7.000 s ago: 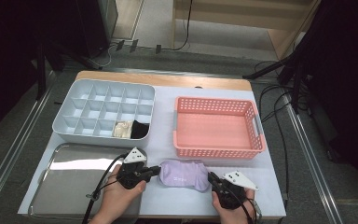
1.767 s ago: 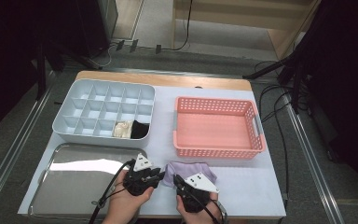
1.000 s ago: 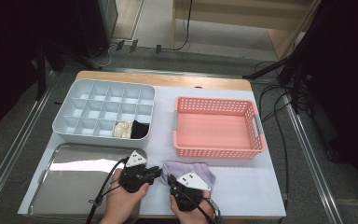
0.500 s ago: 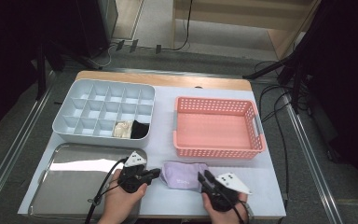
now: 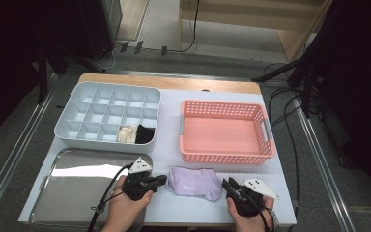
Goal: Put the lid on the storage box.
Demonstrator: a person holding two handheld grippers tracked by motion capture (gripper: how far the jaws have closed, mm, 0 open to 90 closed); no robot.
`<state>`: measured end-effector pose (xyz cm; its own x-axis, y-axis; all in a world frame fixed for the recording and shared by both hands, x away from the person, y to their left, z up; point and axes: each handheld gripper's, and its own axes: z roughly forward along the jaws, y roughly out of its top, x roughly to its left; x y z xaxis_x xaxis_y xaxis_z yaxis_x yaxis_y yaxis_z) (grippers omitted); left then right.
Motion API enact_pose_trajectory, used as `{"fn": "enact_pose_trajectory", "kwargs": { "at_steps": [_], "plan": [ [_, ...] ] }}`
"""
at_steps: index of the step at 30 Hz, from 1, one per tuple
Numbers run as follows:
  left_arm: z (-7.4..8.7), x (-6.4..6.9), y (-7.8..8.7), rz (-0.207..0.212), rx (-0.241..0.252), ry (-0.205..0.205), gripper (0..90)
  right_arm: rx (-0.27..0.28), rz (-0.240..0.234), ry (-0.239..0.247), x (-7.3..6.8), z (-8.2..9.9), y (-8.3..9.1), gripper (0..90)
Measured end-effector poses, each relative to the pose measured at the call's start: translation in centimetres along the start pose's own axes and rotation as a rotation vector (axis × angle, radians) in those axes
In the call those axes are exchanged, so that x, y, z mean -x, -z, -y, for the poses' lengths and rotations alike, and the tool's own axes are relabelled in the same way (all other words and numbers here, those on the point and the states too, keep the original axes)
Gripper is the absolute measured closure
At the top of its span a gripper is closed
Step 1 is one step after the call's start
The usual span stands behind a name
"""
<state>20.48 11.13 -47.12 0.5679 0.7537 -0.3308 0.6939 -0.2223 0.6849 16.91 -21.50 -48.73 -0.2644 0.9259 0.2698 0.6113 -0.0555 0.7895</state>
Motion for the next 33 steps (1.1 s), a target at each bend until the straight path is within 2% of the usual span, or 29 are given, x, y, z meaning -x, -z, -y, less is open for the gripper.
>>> {"fn": "enact_pose_trajectory", "kwargs": {
  "at_steps": [1,4,7,10,13,15,18,21,23,25,29,33],
  "plan": [
    [0.0,0.0,0.1,0.009,0.001,0.008,83.1,0.002,0.005,0.002,0.0,0.0,0.0,72.3],
    [-0.1,-0.2,0.3,-0.002,0.018,0.018,77.8,-0.024,0.004,0.008,0.0,0.1,-0.3,73.1],
    [0.0,-0.3,0.4,0.001,0.024,0.024,75.0,-0.047,-0.016,0.012,-0.2,0.3,-0.7,74.4],
    [0.0,-0.5,0.5,0.005,0.025,0.029,73.7,-0.079,-0.023,0.021,-0.7,0.3,-1.1,85.0],
    [0.0,-0.6,0.6,0.004,0.028,0.033,73.6,-0.065,-0.003,0.049,-1.0,0.0,-1.4,86.8],
    [0.0,-0.6,0.7,0.008,0.034,0.035,73.5,-0.043,0.003,0.050,-0.9,-0.3,-1.5,86.8],
    [0.0,-0.6,0.8,0.021,0.043,0.041,71.9,-0.033,0.006,0.050,-0.9,-0.3,-1.5,83.0],
    [0.0,-0.5,0.9,0.035,0.053,0.038,69.3,0.008,-0.012,0.020,-0.6,-0.4,-0.8,80.4],
    [0.1,-0.2,0.7,0.032,0.045,0.035,66.1,0.041,-0.013,0.010,-0.6,-0.6,-0.3,79.7],
    [0.2,0.0,0.4,0.025,0.016,0.021,62.6,0.055,-0.033,-0.001,-0.7,-0.7,0.1,78.2],
    [0.3,0.4,-0.3,0.009,-0.015,0.010,59.0,0.053,-0.064,0.025,-1.5,-0.5,0.0,69.4],
    [0.0,0.8,-0.8,-0.008,-0.028,-0.002,60.3,0.046,-0.111,0.064,-3.5,-0.2,-0.4,68.5]
  ]
}}
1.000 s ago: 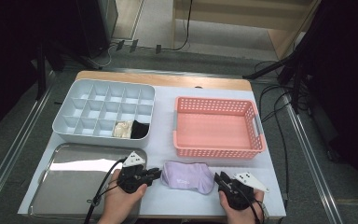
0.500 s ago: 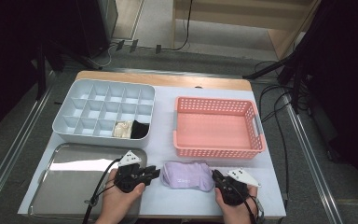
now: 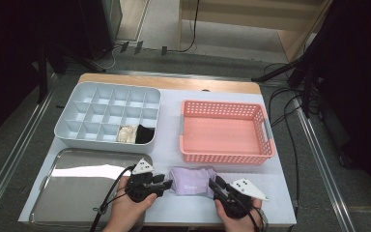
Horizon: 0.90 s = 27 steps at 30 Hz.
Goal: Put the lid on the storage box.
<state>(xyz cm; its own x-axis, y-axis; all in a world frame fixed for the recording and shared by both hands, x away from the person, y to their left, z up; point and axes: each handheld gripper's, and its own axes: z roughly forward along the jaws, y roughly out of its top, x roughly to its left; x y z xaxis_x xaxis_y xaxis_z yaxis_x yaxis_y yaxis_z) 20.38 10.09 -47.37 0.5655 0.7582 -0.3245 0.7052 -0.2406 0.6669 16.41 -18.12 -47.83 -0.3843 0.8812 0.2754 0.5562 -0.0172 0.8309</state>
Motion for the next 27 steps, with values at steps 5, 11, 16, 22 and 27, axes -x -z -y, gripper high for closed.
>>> {"fn": "enact_pose_trajectory", "kwargs": {
  "at_steps": [5,11,16,22,27],
  "plan": [
    [-0.2,0.0,-0.2,-0.003,-0.003,-0.002,69.7,-0.036,-0.096,0.027,-3.0,0.5,-1.2,68.3],
    [-0.2,-0.4,0.1,0.016,-0.008,0.001,79.6,-0.079,-0.146,0.092,-6.0,1.3,-3.0,67.3],
    [-0.1,-0.5,0.2,0.030,-0.005,0.001,87.0,-0.081,-0.188,0.117,-7.8,1.3,-3.9,66.1],
    [0.0,-0.4,0.2,0.044,-0.010,-0.008,90.0,-0.115,-0.113,0.102,-7.9,1.5,-5.0,84.8],
    [0.1,-0.4,0.4,0.046,-0.002,-0.004,90.0,-0.092,-0.031,0.073,-7.6,1.1,-4.5,89.8]
  ]
}}
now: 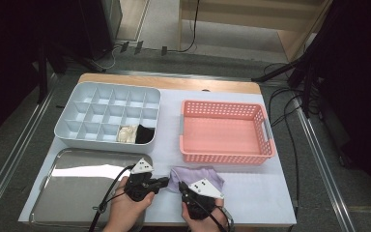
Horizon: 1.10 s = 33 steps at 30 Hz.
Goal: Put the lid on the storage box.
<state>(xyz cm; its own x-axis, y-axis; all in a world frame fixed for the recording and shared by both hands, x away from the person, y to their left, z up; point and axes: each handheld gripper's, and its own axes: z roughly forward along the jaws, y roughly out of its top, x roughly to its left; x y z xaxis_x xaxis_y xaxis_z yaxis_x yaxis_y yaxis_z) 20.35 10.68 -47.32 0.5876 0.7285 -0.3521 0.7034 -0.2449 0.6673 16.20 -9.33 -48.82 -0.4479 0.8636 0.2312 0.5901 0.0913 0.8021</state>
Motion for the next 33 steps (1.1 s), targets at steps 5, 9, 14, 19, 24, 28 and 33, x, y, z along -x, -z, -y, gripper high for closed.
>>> {"fn": "enact_pose_trajectory", "kwargs": {
  "at_steps": [5,9,14,19,24,28,33],
  "plan": [
    [0.2,0.1,0.0,0.004,-0.002,0.004,90.0,0.001,-0.032,-0.016,0.0,0.1,-0.1,89.1],
    [0.1,0.0,0.2,0.002,0.016,0.020,82.6,-0.011,-0.119,0.031,-0.8,0.4,-0.7,79.0],
    [-0.3,-0.4,1.1,0.005,0.081,0.065,63.0,0.051,-0.154,-0.024,1.1,-0.3,1.4,71.6],
    [-0.7,0.1,1.1,-0.002,0.129,0.083,43.2,0.116,-0.016,-0.085,5.5,-0.7,4.0,67.6],
    [-0.8,1.3,-0.4,-0.032,0.079,0.055,32.3,0.116,0.151,-0.100,8.9,-0.1,4.4,52.9],
    [-0.6,1.5,-0.9,-0.080,0.039,0.048,41.7,0.073,0.217,-0.113,10.0,0.5,3.7,46.9],
    [-0.5,0.9,-0.9,-0.061,0.013,0.059,65.5,0.027,0.159,-0.110,9.4,0.8,3.1,65.9]
  ]
}}
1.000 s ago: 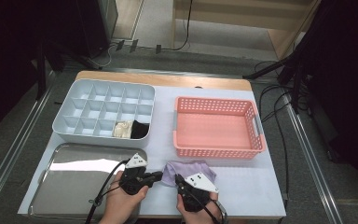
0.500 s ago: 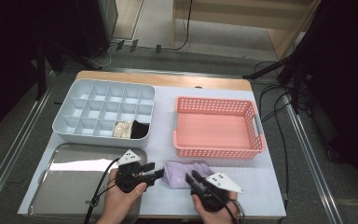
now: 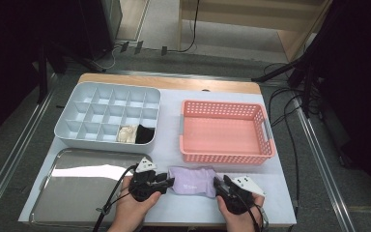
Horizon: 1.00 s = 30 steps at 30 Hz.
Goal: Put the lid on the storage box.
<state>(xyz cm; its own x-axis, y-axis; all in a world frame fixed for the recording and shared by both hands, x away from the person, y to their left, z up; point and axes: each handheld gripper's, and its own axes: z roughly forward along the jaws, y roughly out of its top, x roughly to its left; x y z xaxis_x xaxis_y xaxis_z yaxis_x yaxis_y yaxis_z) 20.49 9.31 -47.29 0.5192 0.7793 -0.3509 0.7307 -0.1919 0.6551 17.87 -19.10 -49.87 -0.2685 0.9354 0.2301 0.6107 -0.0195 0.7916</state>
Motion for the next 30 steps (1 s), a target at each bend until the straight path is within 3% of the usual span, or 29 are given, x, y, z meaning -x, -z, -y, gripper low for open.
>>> {"fn": "enact_pose_trajectory", "kwargs": {
  "at_steps": [4,7,13,17,19,21,24,28,30],
  "plan": [
    [0.2,0.2,0.1,0.033,-0.014,-0.018,83.3,-0.027,-0.024,-0.018,-0.3,-0.2,0.2,81.3],
    [0.3,0.0,0.7,0.052,-0.013,-0.016,85.3,-0.027,-0.071,-0.052,0.0,-0.6,0.7,82.3],
    [1.0,-0.6,1.9,0.068,-0.006,-0.002,86.6,-0.023,-0.089,-0.067,0.3,-1.0,1.8,82.8],
    [1.1,-0.6,1.3,0.070,-0.022,0.007,83.9,-0.039,-0.061,-0.038,0.4,-0.7,1.1,78.5],
    [1.1,-0.4,1.2,0.063,-0.011,0.014,75.0,0.029,-0.041,-0.040,0.2,-0.7,1.3,66.5],
    [0.9,-0.5,1.3,0.063,0.003,0.013,66.6,0.094,-0.038,-0.048,-0.2,-1.1,2.1,68.8],
    [0.7,-0.8,1.5,0.074,0.021,0.018,63.3,0.113,-0.107,-0.052,-1.4,-1.4,2.5,81.2],
    [0.5,-0.8,1.5,0.082,0.029,0.016,67.4,0.021,-0.183,0.030,-4.5,-0.7,0.9,86.0],
    [0.5,-0.6,1.3,0.078,0.020,0.007,71.1,-0.008,-0.174,0.087,-6.0,-0.4,-0.1,86.1]
  ]
}}
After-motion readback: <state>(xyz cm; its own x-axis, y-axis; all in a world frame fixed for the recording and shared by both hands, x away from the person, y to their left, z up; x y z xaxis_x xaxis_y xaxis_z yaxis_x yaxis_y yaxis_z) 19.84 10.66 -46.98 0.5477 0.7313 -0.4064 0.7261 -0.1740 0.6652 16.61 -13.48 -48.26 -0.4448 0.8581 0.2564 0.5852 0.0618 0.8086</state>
